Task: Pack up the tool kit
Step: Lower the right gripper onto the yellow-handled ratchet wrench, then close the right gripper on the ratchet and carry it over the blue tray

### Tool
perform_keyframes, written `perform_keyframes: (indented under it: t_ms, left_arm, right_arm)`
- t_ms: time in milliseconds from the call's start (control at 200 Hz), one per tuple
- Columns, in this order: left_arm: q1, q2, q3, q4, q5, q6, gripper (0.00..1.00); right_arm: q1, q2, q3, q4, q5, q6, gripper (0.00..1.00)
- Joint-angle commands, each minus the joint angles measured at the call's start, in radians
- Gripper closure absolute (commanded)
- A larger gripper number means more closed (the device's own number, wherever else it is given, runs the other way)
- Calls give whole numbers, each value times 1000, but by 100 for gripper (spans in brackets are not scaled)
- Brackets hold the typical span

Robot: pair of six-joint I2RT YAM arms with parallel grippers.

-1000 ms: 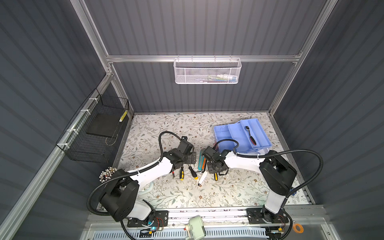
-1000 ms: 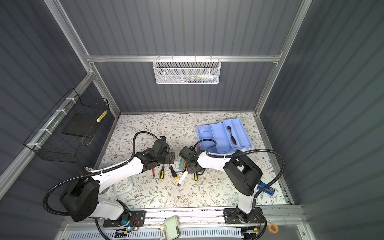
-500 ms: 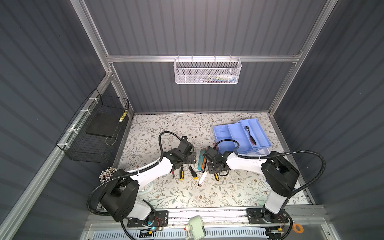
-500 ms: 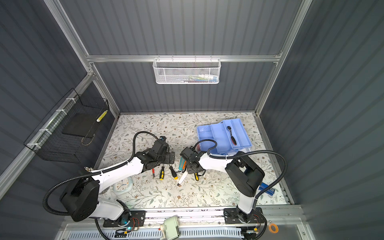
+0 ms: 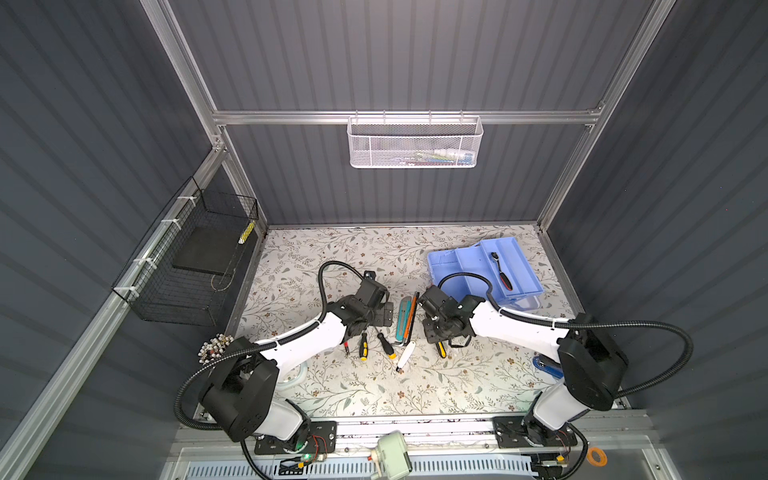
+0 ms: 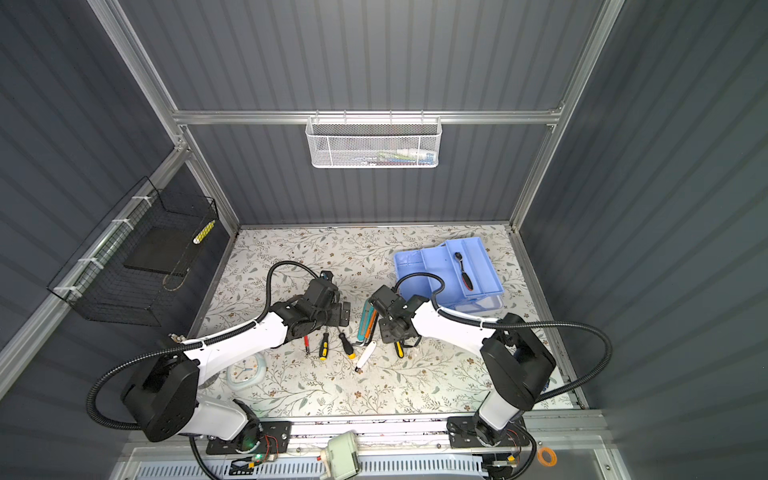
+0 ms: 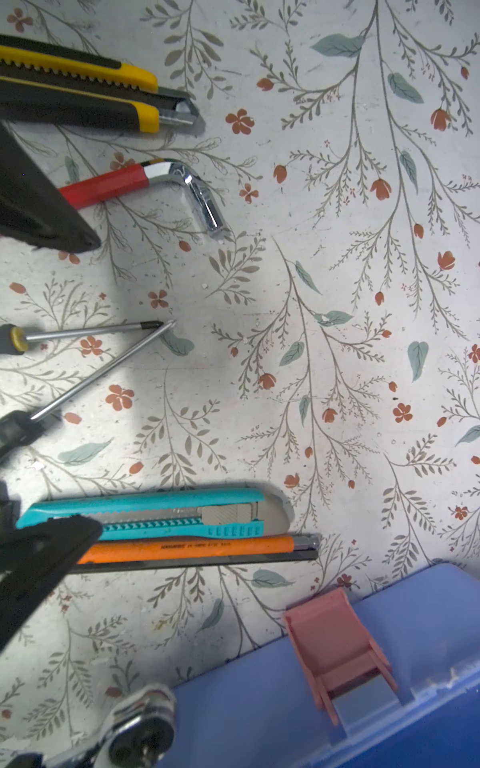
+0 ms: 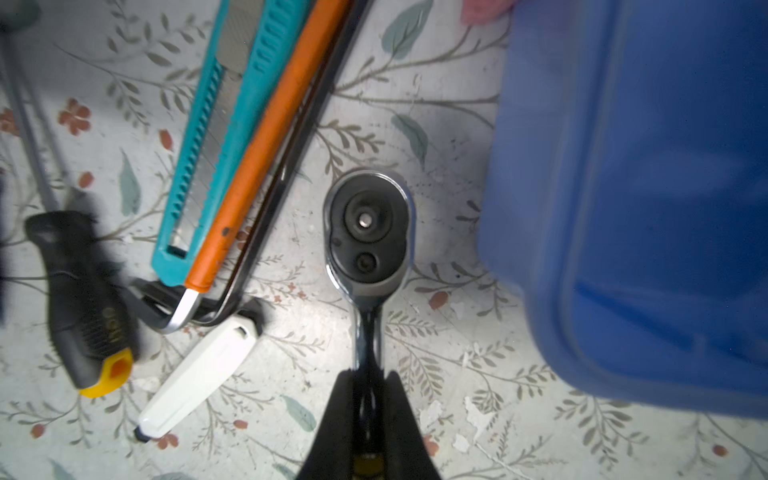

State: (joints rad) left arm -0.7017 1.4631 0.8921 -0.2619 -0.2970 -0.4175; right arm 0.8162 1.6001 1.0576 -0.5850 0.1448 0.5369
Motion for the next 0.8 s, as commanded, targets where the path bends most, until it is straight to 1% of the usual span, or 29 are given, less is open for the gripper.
perform_keyframes:
  t_ms: [0, 160, 300, 410, 530, 700, 795]
  left_arm:
    - [10, 29, 52, -39, -19, 23, 0]
    - [30, 55, 90, -54, -6, 22, 0]
    - [52, 73, 123, -55, 27, 30, 0]
    - [63, 93, 151, -56, 44, 53, 0]
    - [69, 109, 167, -53, 54, 84, 0]
    - [79, 133, 193, -41, 77, 104, 0]
    - [86, 156, 214, -39, 97, 115, 0]
  right_arm:
    - [-14, -32, 68, -52, -1, -36, 100]
    - [-49, -78, 133, -97, -4, -62, 100]
    - [-119, -135, 172, -119, -16, -112, 100]
    - [-193, -164, 202, -151, -10, -200, 100]
    - [-306, -195, 229, -158, -10, -325, 100]
    - [-472, -202, 264, -134, -58, -508, 100]
    - [-552, -185, 281, -116, -82, -572, 100]
